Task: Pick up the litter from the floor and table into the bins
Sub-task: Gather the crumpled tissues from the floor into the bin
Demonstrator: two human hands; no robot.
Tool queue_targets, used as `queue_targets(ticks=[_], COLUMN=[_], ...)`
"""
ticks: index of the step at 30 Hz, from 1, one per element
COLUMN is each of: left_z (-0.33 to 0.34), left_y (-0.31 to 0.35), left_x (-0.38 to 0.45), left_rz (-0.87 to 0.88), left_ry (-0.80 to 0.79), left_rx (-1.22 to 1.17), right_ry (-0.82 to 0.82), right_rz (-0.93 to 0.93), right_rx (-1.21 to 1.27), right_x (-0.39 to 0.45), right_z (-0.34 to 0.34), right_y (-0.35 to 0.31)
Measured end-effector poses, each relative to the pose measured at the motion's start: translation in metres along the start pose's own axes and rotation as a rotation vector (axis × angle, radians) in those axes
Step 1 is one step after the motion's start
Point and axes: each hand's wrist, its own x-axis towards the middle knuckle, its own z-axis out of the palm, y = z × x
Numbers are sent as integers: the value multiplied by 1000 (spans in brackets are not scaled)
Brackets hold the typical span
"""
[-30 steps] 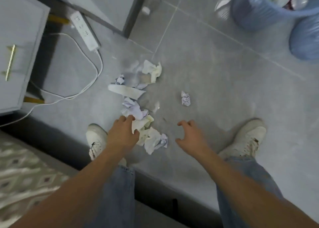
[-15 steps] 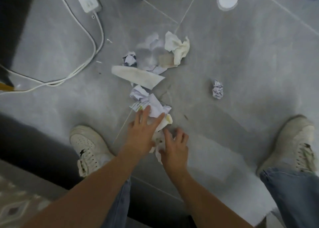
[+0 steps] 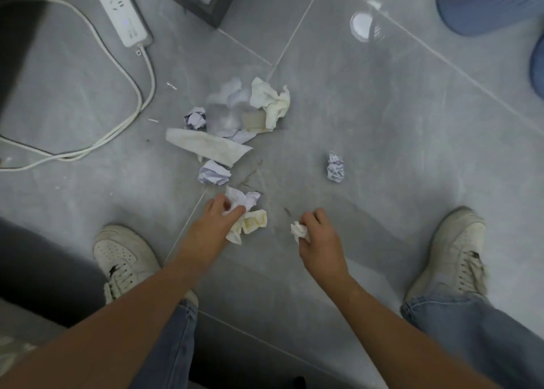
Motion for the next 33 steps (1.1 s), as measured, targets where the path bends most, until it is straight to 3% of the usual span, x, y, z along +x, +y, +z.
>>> queue_targets(ticks=[5, 10, 16, 20, 22, 27, 29, 33], left_z=[-55, -134, -224, -265, -273, -269, -264, -257], left_y=[39, 128, 309, 449, 510, 622, 649, 668], left_x=[-27, -52, -25, 29, 68, 177, 219, 266], left_rz=[-21, 23, 216, 350, 333, 227, 205, 158], left_ry=[108, 146, 150, 269, 292, 337, 319, 140], left_rx=[-155, -256, -296, -290, -264, -159, -177, -341], right_ry=[81, 228, 503, 680, 715, 637, 526, 255], right_rz=[8, 73, 204, 249, 301, 419, 414, 453], right_rx=[88, 265, 411, 470, 470, 260, 248, 416], right_x=[0, -9, -13, 6, 25, 100, 128, 153], right_z=[-70, -176, -354, -481, -531, -604, -619, -628], right_y=[-13, -39, -24, 37, 79, 186, 213, 239])
